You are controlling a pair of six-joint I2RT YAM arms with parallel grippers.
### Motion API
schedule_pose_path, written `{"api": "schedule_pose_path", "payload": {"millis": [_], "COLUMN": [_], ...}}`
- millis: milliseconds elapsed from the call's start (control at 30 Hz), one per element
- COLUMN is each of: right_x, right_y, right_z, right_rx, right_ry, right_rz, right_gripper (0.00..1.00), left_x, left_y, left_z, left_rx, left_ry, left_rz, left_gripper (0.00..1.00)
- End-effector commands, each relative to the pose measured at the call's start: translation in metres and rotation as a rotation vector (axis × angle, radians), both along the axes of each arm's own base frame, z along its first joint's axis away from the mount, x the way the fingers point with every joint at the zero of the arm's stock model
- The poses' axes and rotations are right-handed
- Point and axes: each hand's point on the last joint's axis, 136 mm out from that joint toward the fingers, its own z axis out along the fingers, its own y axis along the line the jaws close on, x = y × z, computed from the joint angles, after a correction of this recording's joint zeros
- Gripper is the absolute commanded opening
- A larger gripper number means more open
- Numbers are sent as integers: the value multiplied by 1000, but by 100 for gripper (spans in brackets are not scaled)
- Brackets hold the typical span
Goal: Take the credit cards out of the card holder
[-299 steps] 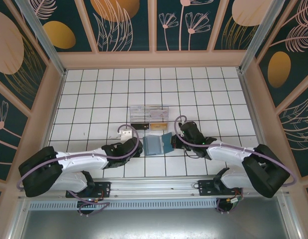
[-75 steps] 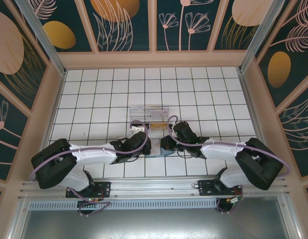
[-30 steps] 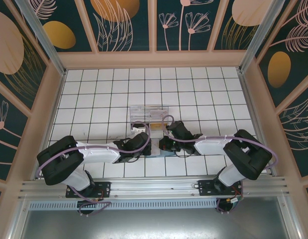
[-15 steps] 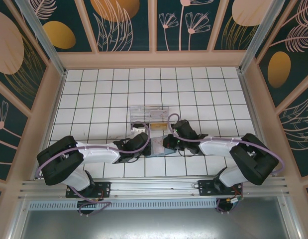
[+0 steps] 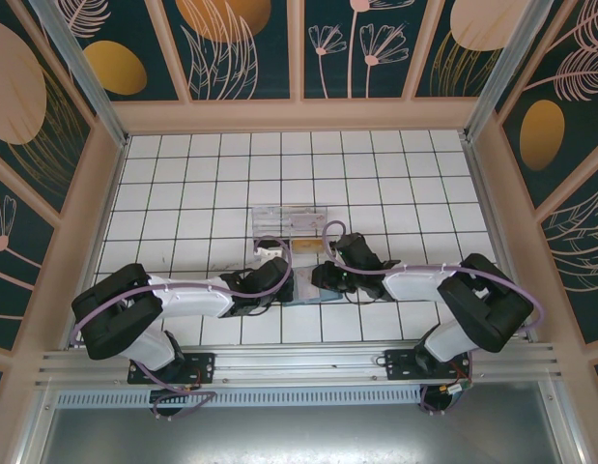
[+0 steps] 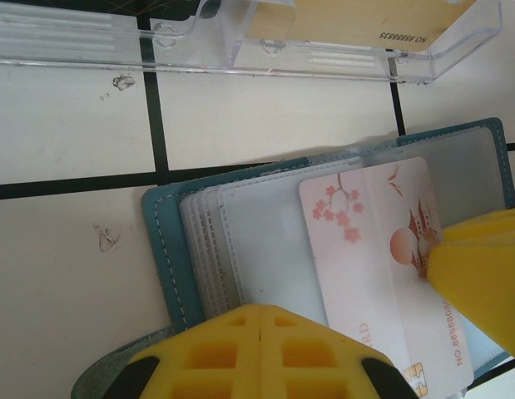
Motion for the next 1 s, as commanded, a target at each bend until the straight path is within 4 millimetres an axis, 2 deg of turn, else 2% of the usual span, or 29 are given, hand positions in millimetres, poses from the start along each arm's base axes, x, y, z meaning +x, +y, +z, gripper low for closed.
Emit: {"api": "schedule_pose_path", "payload": {"millis": [0, 133, 333, 500, 900, 967], "right_x": [-1, -1, -1, 1, 9, 12], "right_y": [6, 10, 7, -4, -72, -85], "right_z": [1, 3, 4, 4, 9, 15], "right_rx": [9, 19, 5, -24, -47, -44], "right_ry": [2, -4, -11, -22, -49, -70], "right_rz": [20, 30, 24, 5, -130, -164], "right_gripper": [26, 21, 0, 0, 0, 0], "left_x": [-9, -9, -9, -10, -9, -8], "left_y": [14, 12, 13, 15, 16, 16], "left_z": [-19, -20, -19, -21, -18, -16], "left_rx": [69, 68, 70, 79, 92, 88], "left_ry": [48, 50, 47, 51, 42, 39], "left_rz": [4, -1, -1, 0, -4, -5], "left_gripper": [0, 0, 0, 0, 0, 0]}}
